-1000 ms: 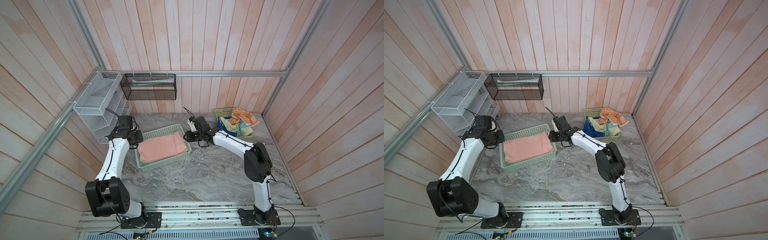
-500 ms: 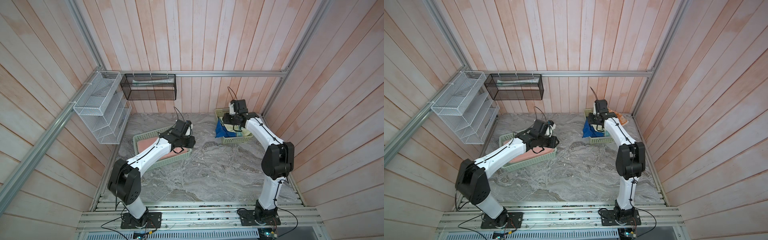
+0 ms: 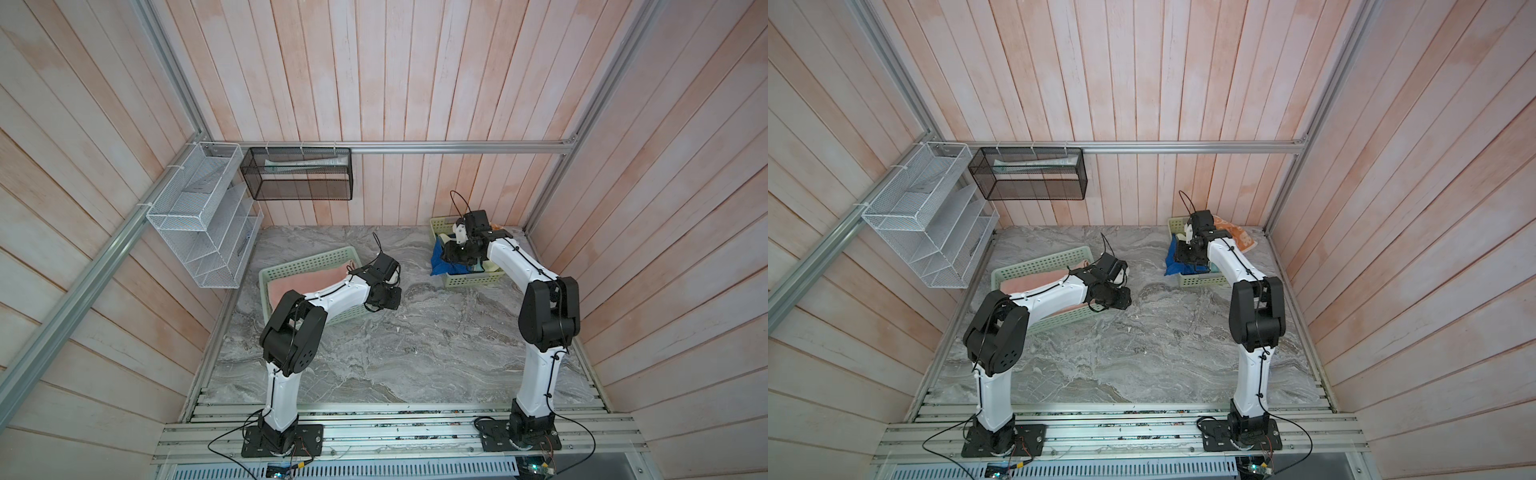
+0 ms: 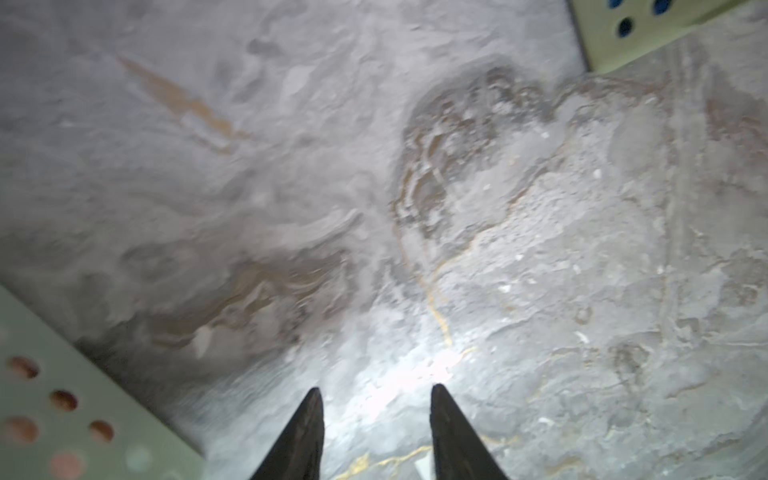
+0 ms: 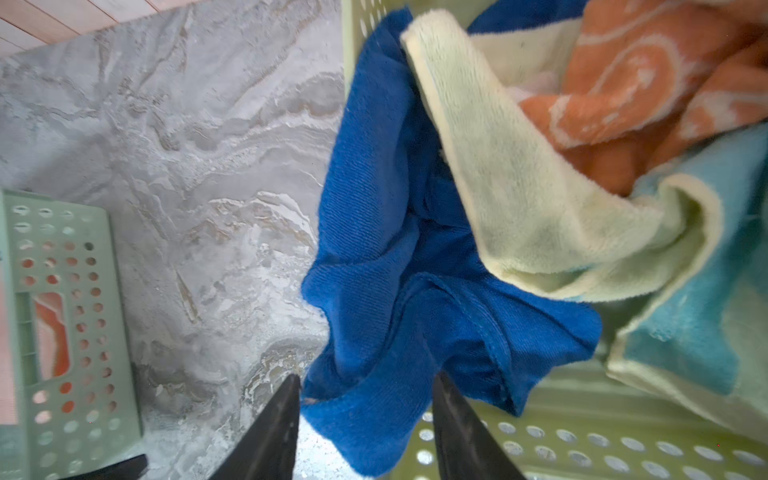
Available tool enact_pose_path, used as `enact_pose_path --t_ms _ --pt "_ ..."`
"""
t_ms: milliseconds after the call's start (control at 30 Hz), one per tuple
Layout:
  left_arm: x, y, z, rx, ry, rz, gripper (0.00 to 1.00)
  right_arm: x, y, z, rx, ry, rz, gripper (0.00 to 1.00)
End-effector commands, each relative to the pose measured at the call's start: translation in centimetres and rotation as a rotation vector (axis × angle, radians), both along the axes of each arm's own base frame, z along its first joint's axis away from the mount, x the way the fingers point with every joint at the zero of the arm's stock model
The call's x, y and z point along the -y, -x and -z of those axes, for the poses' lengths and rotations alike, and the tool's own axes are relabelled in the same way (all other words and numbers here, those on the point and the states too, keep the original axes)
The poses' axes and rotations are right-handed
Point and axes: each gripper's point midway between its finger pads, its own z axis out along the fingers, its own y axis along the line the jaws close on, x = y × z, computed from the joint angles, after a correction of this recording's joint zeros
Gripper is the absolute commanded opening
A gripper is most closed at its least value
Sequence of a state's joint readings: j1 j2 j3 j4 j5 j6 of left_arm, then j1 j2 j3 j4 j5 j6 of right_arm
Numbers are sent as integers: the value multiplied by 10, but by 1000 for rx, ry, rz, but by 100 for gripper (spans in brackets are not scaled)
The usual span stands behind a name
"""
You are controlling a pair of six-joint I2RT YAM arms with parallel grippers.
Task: Fold and stack the towels
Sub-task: 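Grasp the blue towel with the right gripper and lift it out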
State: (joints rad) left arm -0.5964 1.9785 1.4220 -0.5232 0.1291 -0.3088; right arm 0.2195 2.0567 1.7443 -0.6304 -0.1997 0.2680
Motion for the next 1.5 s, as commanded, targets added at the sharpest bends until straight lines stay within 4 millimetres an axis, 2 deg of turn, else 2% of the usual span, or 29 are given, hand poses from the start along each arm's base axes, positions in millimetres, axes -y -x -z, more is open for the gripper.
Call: enact_pose_path --t_ms 0,67,200,333,400,500,567,667,900,1067,1200,1267,1367,1467 --pt "-39 -6 -5 33 -53 -54 45 4 6 14 -61 66 2 52" --pt "-52 -7 -6 37 -64 -75 45 2 5 14 -59 83 -5 45" --pt "-70 -11 -12 51 -89 -103 45 1 2 6 -35 96 4 21" --pt "-70 -15 -21 71 -77 -102 45 0 -3 -11 20 92 5 5" --pt "-68 -16 -23 71 -66 -101 45 0 -5 -16 35 93 0 1" --pt "-65 -19 -25 72 -52 -100 45 0 -8 -26 56 94 -6 0" --pt "-63 -20 -28 75 -43 -97 45 0 -11 -39 86 94 -12 0" --pt "-59 -22 -37 91 -20 -92 45 1 -16 -73 158 98 -9 0" --pt "-55 -29 -55 131 1 -86 45 -4 -14 -174 363 41 -27 0" --pt "-51 -34 -67 161 30 -89 45 -12 5 -269 565 17 -64 0" --pt "-47 -35 -76 180 68 -90 45 -10 29 -352 752 7 -60 0" --pt "-44 -34 -83 187 93 -87 45 -10 43 -385 826 -18 -65 0" --pt "-44 -31 -97 209 121 -87 45 -24 69 -416 898 -61 -113 0" --pt "-48 -26 -112 246 134 -95 45 -46 93 -418 892 -100 -170 0"
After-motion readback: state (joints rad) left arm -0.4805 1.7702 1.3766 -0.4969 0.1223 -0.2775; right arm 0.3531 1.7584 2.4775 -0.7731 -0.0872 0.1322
